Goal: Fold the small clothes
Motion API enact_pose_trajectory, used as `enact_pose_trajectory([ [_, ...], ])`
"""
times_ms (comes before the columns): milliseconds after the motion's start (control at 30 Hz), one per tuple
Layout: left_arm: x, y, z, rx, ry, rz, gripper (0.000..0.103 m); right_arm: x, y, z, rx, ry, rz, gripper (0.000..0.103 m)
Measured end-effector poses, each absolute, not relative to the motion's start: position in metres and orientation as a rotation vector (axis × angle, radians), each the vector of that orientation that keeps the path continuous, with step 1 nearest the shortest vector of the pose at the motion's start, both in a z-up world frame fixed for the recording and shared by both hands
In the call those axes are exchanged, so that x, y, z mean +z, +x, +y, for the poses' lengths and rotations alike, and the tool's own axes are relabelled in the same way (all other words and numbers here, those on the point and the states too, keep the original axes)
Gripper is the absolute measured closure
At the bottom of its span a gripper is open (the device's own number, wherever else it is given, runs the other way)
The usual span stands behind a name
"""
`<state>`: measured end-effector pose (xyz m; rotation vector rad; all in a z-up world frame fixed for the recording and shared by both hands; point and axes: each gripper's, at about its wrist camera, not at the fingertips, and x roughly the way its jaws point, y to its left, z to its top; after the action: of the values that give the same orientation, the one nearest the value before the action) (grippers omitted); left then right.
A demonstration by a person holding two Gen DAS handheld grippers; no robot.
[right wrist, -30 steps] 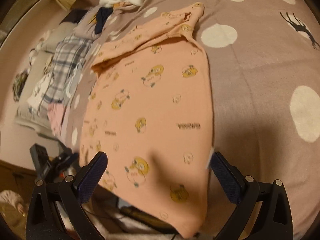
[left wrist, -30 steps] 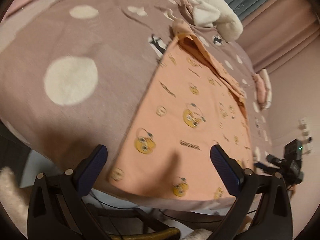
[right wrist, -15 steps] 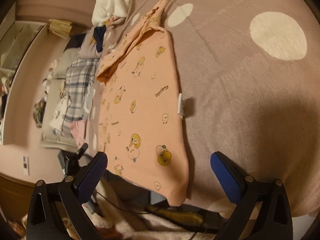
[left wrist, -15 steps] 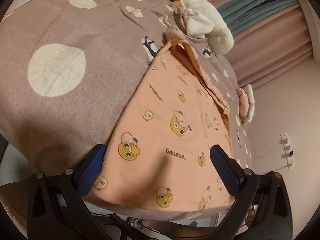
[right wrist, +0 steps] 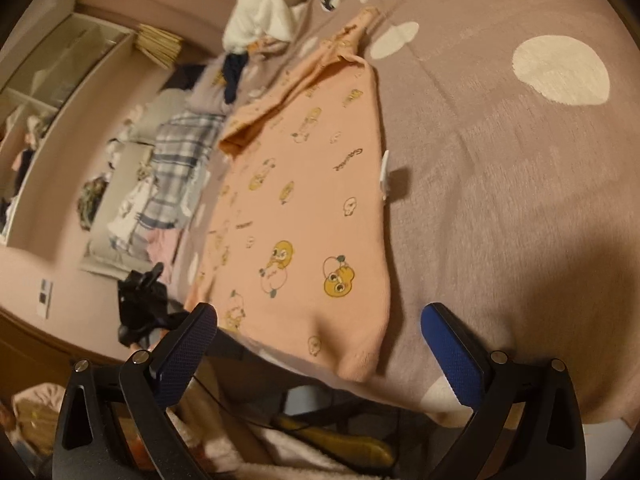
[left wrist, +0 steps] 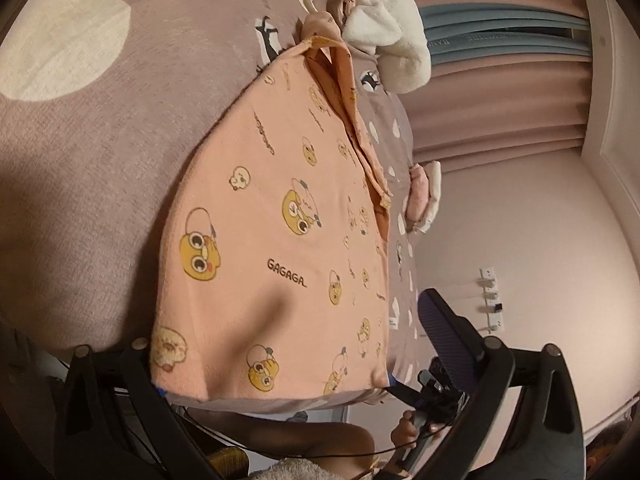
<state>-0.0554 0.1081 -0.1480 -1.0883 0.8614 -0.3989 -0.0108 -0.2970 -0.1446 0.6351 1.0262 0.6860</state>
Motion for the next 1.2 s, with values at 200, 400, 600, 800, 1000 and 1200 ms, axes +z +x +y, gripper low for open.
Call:
enact_pose_trajectory([
  [200,-0.142,-0.049,0.096,-0.272,-0.914,0.891,0.052,-0.138,-0.012,-0.283,0.617,0.558,1.039,0.025],
  [400,-0.147,-0.045,0.095,-0.200,-0.840,0.920,0.097,-0.144,-0.006,-0.277,0.553,0.498,1.081,0.093],
  [600,-0.142,-0.044,0.099,-0.249,-0.851,0.879,0.100,-0.145,-0.004,-0.285,0.556,0.555,1.051,0.096],
  [800,-0.134,-0.032,0.105,-0.339,-0.943,0.847,0.101,-0.128,0.002,-0.286,0.624,0.624,0.955,0.096],
  [1000,-0.119,-0.004,0.116,-0.373,-0.998,0.826,0.101,-0.104,0.026,-0.280,0.637,0.637,0.900,0.095],
  [1200,-0.092,0.031,0.119,-0.401,-0.971,0.804,0.101,-0.072,0.053,-0.270,0.619,0.564,0.875,0.096],
])
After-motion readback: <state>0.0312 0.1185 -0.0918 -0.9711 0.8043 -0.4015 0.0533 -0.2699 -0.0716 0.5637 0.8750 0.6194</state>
